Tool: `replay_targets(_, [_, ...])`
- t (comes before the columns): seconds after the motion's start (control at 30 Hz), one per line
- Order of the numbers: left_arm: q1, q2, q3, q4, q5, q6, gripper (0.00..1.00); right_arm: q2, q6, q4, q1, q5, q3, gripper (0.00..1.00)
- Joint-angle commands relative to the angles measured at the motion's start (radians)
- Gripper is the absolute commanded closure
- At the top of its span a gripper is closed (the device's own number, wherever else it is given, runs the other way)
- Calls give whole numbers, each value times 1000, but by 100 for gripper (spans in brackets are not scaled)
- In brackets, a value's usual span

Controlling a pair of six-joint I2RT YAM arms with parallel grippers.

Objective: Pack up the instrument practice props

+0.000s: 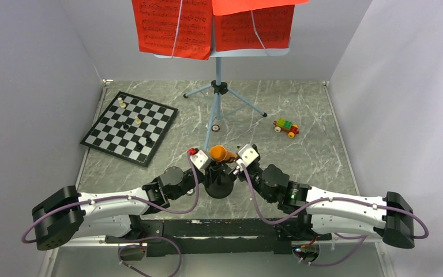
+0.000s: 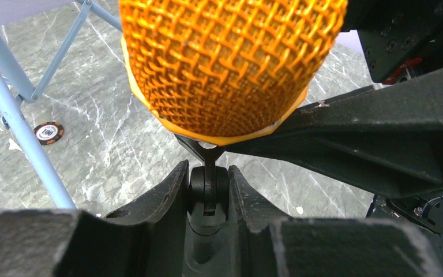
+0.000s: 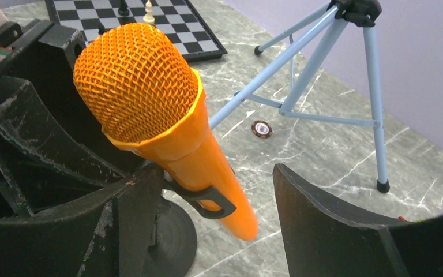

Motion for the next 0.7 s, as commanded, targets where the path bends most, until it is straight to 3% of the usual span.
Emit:
replay_targets(0.0, [-6,29,-14,-116,58,-44,100,15,-38,124,4,-2,-3,26])
replay_targets(0.23, [-12,33,-5,-132,64,-38,100,57,-19,169,-15,-28,1,27])
replay_targets(0.33, [-16,33,-2,-139,68,-36,100,71,-3,188,-40,-48,-2,32])
replay_targets(0.47, [-21,30,-4,-146,66,-38,100,81,16,173,-76,-66,13,47])
replay_targets(0.67, [-24,44,-5,-138,68,-41,100,73,4,182,-94,-67,19,76])
